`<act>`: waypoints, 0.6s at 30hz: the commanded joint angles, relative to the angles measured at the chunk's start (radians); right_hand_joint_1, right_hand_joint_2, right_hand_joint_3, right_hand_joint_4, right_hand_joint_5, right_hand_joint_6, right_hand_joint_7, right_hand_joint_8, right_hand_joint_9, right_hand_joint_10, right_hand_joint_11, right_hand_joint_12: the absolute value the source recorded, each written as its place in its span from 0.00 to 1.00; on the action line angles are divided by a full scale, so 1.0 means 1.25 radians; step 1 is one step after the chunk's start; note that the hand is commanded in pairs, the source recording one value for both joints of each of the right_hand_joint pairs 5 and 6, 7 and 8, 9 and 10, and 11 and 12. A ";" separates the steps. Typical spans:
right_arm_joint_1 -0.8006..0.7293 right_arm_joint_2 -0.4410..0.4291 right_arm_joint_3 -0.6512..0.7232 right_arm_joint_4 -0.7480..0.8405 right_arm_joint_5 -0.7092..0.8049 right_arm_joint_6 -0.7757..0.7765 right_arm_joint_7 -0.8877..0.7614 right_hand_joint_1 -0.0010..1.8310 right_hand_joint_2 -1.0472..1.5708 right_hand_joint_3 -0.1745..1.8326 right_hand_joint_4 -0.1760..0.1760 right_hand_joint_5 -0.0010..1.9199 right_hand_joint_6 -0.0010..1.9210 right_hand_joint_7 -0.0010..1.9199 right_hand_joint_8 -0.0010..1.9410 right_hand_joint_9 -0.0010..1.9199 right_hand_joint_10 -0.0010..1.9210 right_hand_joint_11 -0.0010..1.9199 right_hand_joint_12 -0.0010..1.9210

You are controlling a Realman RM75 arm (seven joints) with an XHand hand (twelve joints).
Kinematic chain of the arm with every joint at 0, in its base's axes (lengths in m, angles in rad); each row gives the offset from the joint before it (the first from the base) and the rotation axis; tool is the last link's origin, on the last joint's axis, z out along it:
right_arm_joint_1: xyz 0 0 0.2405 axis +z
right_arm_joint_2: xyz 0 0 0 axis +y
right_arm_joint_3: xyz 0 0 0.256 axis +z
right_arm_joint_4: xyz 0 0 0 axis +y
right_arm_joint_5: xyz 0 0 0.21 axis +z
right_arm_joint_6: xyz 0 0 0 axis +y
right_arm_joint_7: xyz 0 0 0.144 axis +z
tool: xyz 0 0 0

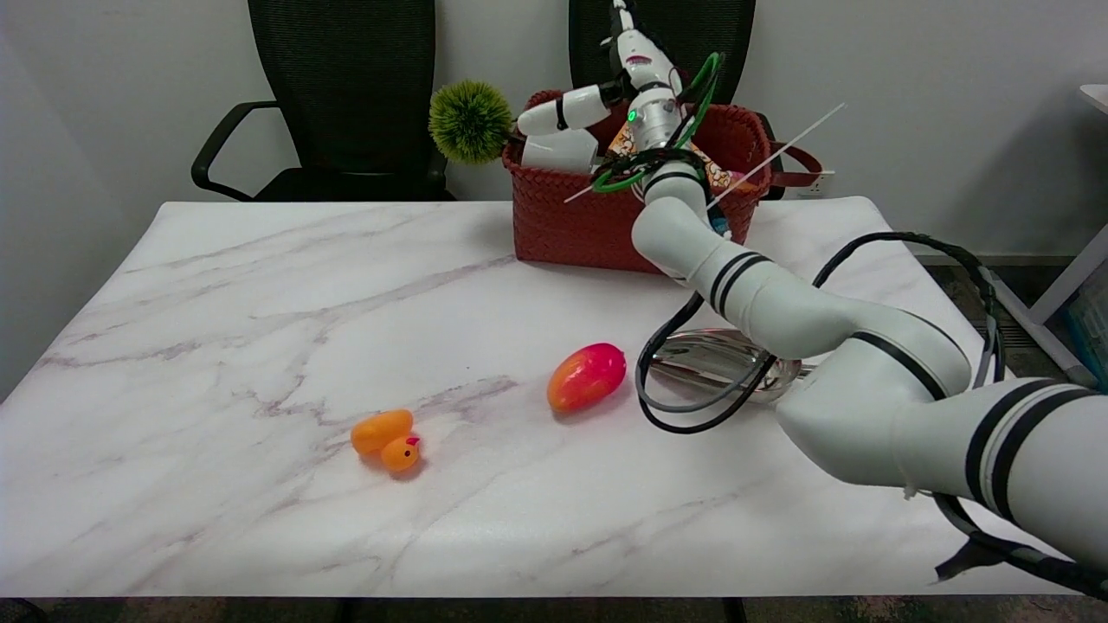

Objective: Place the potted plant into the brown storage basket.

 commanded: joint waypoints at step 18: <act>-0.647 0.207 0.011 0.862 -0.005 0.510 0.005 0.53 0.44 0.13 0.50 0.01 0.01 0.20 0.20 0.19 0.19 0.14 0.14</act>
